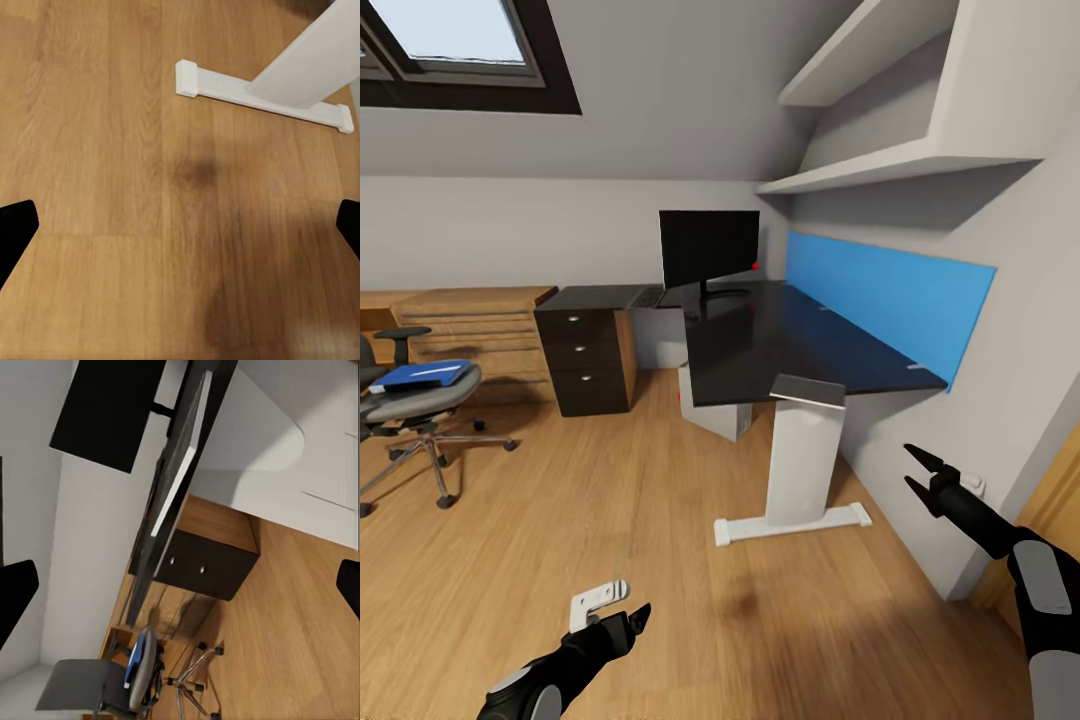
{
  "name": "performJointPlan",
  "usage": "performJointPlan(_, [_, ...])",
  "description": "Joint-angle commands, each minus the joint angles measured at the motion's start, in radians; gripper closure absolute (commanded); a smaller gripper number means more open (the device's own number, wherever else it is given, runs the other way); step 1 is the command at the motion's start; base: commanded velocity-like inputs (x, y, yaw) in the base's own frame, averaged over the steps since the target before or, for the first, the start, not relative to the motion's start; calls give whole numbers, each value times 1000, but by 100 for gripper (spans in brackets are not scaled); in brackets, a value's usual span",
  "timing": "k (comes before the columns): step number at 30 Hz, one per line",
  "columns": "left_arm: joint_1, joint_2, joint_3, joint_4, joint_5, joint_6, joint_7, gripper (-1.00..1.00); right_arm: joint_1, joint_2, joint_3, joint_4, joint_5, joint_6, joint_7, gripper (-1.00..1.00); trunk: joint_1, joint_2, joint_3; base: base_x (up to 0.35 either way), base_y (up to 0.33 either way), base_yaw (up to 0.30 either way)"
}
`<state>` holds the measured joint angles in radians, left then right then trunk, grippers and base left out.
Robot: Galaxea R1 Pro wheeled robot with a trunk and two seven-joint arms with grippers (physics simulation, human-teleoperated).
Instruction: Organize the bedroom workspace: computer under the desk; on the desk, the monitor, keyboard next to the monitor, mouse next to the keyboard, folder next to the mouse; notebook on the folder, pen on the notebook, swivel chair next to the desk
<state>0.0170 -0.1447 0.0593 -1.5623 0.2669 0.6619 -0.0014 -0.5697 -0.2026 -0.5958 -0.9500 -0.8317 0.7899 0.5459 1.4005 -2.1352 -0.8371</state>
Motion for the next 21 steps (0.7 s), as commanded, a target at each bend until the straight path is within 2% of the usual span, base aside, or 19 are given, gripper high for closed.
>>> performJointPlan(1, [0,-1,2,-1,6,5,0,-100,-1,0,-2,0,-1,7,2,-100,4,-8,-4,0,0,0])
performJointPlan(10, [0,-1,2,-1,6,5,0,-100,-1,2,-2,2,-1,-7,-1,-100,38,-71,-32,0,0,0])
performJointPlan(21, [0,0,2,5,8,3,-8,-100,-1,3,-2,3,-1,-9,-3,-100,38,-71,-32,3,0,0])
